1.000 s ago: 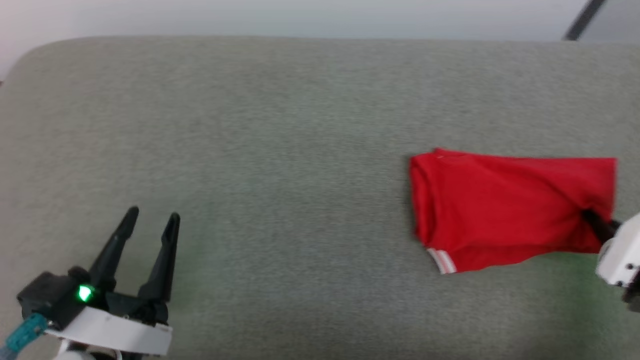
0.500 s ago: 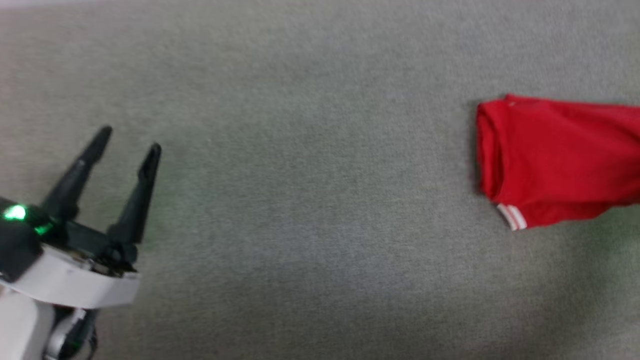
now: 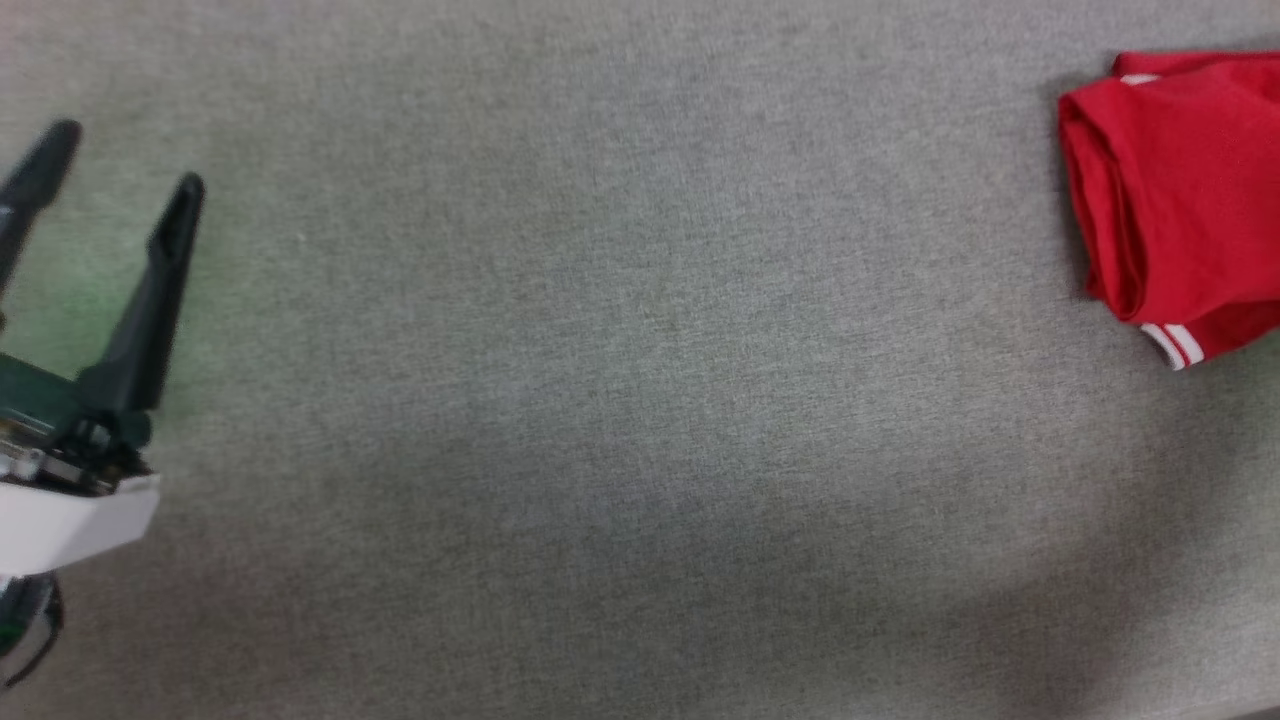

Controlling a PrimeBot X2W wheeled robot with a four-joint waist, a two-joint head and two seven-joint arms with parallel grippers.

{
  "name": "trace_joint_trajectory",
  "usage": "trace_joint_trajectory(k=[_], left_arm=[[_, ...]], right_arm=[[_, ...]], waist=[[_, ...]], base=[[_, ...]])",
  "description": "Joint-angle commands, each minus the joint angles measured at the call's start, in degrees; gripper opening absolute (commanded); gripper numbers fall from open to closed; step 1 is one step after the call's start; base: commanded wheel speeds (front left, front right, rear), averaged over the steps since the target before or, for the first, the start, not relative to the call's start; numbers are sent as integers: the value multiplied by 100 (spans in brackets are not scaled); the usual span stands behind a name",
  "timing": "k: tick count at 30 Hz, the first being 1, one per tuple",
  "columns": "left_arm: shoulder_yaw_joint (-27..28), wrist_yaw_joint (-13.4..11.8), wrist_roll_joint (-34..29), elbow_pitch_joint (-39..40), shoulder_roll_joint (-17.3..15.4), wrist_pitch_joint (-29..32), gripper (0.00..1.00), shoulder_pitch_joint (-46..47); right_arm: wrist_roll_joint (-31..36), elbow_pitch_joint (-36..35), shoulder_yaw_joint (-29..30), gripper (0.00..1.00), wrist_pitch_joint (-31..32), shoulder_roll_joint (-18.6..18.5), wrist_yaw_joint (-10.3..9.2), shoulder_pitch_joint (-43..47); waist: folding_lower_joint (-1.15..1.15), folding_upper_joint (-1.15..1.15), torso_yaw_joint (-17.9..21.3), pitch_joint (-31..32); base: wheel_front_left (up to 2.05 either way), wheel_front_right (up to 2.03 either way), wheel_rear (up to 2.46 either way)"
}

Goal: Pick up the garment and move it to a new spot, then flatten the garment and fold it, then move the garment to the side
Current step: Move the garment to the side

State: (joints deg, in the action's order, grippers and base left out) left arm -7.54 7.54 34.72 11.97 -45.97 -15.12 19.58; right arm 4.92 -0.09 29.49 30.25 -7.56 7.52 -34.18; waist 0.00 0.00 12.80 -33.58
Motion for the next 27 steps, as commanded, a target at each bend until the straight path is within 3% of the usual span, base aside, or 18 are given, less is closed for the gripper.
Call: trace_joint_trajectory(k=[1,17,18,20,21,27], left_arm=[[69,-13,35,47,-70,3,100,29],[300,-13,47,166,-249,3,100,-136],[296,-13,42,151,-226,3,100,-149],[278,-13,26,106,-165,3,100,-157],[263,-13,17,77,-125,3,100,-164],[128,-13,-32,-181,257,3,100,-152]], right_arm=[[193,79,14,0,-91,10,-7,-102],[937,978,83,0,-949,322,-6,-491],[953,1022,97,9,-975,325,-7,-494],[984,1099,104,55,-1002,304,-6,-467],[980,1127,86,100,-1006,290,-6,-455],[816,1108,-164,100,-1010,138,-7,-261]], waist=[[0,0,116,-273],[0,0,89,-397],[0,0,81,-368],[0,0,53,-291],[0,0,33,-241],[0,0,-218,209]], base=[[0,0,0],[0,0,0],[0,0,0],[0,0,0],[0,0,0],[0,0,0]])
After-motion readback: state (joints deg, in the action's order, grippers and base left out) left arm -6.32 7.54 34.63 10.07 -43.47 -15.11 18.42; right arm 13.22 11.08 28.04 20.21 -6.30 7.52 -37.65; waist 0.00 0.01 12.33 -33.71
